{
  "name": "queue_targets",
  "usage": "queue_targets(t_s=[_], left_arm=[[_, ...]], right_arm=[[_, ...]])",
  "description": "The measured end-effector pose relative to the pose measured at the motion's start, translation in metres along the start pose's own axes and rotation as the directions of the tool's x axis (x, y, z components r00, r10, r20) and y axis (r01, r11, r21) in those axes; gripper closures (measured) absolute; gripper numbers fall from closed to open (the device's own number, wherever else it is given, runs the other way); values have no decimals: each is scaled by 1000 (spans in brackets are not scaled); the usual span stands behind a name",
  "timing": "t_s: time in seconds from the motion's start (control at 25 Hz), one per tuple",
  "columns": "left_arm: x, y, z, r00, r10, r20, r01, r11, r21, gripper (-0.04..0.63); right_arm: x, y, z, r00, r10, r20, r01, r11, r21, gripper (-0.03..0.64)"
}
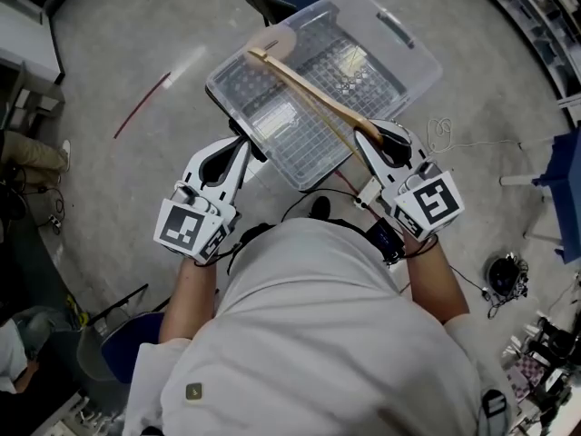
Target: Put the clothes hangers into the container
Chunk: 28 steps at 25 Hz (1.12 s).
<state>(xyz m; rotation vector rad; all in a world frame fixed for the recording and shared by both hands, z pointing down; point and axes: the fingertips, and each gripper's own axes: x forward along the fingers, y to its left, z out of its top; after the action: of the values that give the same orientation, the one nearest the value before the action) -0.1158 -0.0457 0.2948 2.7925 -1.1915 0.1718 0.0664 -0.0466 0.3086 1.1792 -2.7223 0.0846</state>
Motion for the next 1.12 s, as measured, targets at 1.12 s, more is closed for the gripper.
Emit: queue_targets(t_s=[1.12], left_arm=[[71, 54, -19, 997, 58, -55, -62, 995, -72, 578]], right_arm=[[89, -66, -26, 964, 177, -199, -198, 976, -92, 551]])
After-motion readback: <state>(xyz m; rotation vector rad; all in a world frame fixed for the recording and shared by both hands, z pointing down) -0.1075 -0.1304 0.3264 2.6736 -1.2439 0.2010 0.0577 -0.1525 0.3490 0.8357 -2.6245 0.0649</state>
